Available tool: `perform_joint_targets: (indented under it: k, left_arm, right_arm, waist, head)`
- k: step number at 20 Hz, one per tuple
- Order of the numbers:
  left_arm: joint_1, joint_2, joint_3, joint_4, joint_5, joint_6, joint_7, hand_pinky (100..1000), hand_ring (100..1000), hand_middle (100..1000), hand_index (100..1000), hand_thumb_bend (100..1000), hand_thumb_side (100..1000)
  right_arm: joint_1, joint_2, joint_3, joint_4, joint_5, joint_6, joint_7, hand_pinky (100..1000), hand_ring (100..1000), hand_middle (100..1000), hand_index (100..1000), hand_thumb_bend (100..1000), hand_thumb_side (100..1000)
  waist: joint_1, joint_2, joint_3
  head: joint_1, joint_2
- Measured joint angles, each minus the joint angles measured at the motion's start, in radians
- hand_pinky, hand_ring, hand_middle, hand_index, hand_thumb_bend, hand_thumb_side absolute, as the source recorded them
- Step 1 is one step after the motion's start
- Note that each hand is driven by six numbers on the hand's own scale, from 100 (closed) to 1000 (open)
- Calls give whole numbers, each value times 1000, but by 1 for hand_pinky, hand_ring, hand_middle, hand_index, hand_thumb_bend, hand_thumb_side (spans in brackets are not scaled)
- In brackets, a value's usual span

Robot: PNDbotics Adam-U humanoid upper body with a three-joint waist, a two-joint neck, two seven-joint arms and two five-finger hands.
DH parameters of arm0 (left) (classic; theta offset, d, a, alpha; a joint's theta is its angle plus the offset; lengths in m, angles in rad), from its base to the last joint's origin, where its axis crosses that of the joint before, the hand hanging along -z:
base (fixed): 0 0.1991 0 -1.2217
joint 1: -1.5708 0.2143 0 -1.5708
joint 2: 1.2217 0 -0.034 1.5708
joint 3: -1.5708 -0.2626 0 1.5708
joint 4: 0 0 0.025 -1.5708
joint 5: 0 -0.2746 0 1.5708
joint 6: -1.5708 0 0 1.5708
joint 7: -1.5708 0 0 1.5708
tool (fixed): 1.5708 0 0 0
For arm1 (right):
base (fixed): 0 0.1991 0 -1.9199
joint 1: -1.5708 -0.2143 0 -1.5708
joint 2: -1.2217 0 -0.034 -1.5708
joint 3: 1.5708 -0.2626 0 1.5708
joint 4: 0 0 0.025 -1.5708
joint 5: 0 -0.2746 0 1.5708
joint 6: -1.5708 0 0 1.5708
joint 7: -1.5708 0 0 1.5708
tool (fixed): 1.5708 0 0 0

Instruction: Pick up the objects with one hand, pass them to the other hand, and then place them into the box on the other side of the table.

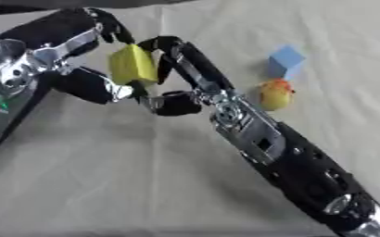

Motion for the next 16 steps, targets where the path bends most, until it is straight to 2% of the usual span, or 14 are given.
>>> perform_joint_targets:
  k: [4, 16]
  left_arm:
    - [0, -7, -3, 7, -1, -2, 6, 794, 767, 736, 803, 440, 424]
    - [0, -11, -12, 21, -23, -9, 41, 731, 681, 631, 712, 475, 359]
  right_arm:
    - [0, 0, 0, 0, 1, -3, 4, 498, 416, 450, 527, 188, 100]
    - [8, 0, 5, 0, 6, -2, 13, 496, 416, 449, 526, 191, 100]
  waist:
    - [0, 0, 0]
    - [2, 0, -1]
  head:
    - [0, 0]
    - [1, 0]
